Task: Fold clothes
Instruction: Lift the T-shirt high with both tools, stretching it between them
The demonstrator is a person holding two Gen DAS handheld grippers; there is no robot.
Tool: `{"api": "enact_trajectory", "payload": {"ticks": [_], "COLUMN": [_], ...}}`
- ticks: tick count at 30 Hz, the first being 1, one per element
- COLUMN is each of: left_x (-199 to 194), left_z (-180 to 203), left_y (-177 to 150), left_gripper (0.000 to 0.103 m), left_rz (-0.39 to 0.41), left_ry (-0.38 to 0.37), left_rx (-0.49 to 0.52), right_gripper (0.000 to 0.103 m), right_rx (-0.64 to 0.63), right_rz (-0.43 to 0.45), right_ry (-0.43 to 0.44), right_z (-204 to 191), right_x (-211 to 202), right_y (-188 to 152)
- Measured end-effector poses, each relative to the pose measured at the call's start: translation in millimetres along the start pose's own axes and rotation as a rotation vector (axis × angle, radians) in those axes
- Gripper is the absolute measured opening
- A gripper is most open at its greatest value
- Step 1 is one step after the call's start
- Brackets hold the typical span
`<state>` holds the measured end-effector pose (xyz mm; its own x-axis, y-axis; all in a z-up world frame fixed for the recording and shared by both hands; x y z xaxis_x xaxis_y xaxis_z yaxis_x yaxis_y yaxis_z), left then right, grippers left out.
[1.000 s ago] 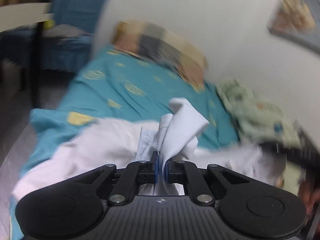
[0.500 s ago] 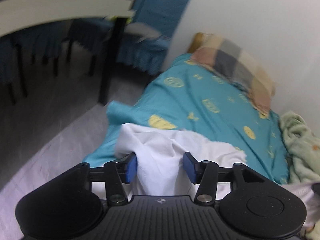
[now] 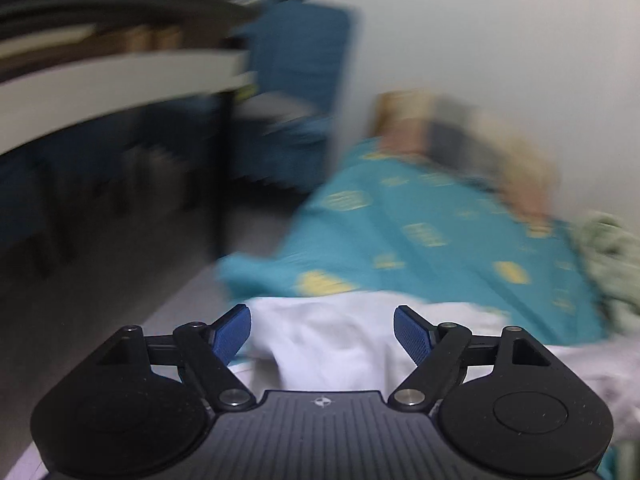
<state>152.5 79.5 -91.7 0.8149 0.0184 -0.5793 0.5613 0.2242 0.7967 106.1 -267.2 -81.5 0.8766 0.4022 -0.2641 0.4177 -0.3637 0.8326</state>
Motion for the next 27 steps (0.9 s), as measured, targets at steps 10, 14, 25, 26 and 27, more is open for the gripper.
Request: {"api": "enact_trajectory", "payload": {"ticks": [10, 14, 25, 26, 27], "left_x": [-39, -31, 28, 32, 34], "left_z": [-13, 50, 156, 152, 149], "left_y": [18, 2, -77, -78, -76], "left_gripper": [0.083, 0.083, 0.082, 0.081, 0.080], "left_rz": [0.214, 0.088, -0.276, -0.278, -0.275], "left_ry": [0.123, -0.123, -0.347, -0.337, -0.330], "left_rx": [-0.014, 0.103, 0.446, 0.457, 0.464], "right_gripper": [0.014, 0.014, 0.014, 0.014, 0.014], "right_rx": [-0.046, -0.067, -0.135, -0.141, -0.153], "right_rz": [-0.011, -0.019, -0.019, -0.016, -0.010], "right_ry": [-0.014, -0.009, 0.031, 0.048, 0.067], "right_z": [-6, -11, -24, -26, -31], "right_x": [2, 4, 6, 5, 4], "right_y": [-3, -5, -10, -11, -11]}}
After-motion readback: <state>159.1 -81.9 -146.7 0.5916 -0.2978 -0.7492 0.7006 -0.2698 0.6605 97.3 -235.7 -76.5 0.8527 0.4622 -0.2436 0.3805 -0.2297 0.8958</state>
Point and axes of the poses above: each gripper's, at about its wrist camera, not at the fingertips, and x roughly the way its jaws point, z to its right, y to its top, the point moved 9 cm from there along x, roughly the way its jaws point
